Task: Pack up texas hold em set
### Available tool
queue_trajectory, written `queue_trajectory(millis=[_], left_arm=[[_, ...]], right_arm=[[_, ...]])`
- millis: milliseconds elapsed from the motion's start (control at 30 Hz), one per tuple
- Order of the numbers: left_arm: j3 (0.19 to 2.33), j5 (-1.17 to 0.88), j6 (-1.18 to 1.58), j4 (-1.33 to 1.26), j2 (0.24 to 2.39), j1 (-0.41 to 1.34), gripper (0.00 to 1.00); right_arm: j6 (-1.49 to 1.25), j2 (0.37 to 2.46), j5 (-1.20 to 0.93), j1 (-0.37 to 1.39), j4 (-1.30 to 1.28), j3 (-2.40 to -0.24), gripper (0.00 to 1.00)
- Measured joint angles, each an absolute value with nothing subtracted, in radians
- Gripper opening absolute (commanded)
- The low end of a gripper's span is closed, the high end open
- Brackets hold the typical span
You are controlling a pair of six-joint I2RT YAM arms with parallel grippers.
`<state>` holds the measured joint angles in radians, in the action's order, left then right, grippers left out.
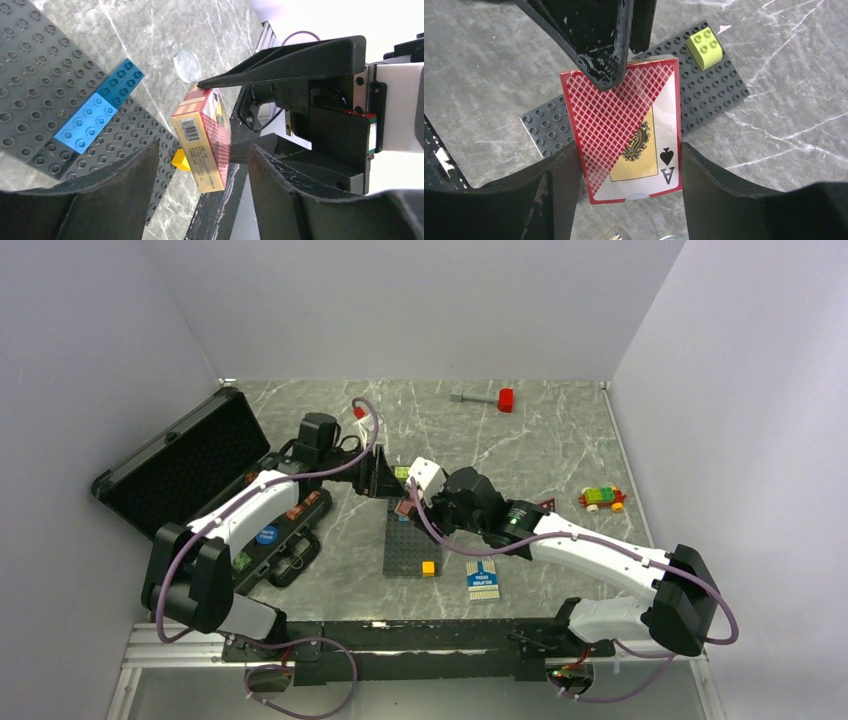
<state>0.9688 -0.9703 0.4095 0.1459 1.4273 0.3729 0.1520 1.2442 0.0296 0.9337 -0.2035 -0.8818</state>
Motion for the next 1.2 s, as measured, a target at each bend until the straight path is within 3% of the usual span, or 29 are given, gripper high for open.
queue_trajectory(millis=[233,400,533,600,667,767,800,833,1200], left_arm=[[0.971,-1.018,0.409,0.143,1.448,0.401,0.53],[0.971,-1.031,0.41,0.143,1.473,0.421,0.36],[0.971,-1.031,0.43,0.137,1.487,0.421,0.09],[0.971,-1.03,0.463,0.134,1.491,0.421,0.0],[0.971,-1.032,0.481,0.13,1.497,0.421,0.0],[0.971,-1.033,0.485,0.118,1.503,0.421,0.0],[0.971,-1.033,0.484,0.117,1.503,0.421,0.0],[0.971,-1.033,0.484,0.117,1.503,0.421,0.0],[0.973,-0.871,0.353,0.236,1.467,0.395,0.0]], right_arm=[[0.165,1.244,0.078,0.961,-0.185,-0.882,0.01],[0.178,1.244,0.116,0.986,-0.181,-0.882,0.01],[0.192,1.245,0.147,0.999,-0.184,-0.882,0.05],[0.204,1.249,0.168,1.005,-0.185,-0.882,0.13],[0.209,1.25,0.183,1.011,-0.186,-0.882,0.26],[0.21,1.25,0.186,1.013,-0.186,-0.881,0.68],[0.21,1.25,0.19,1.013,-0.186,-0.881,0.91],[0.21,1.25,0.193,1.014,-0.184,-0.879,0.98],[0.184,1.163,0.179,0.997,-0.05,-0.825,1.0]])
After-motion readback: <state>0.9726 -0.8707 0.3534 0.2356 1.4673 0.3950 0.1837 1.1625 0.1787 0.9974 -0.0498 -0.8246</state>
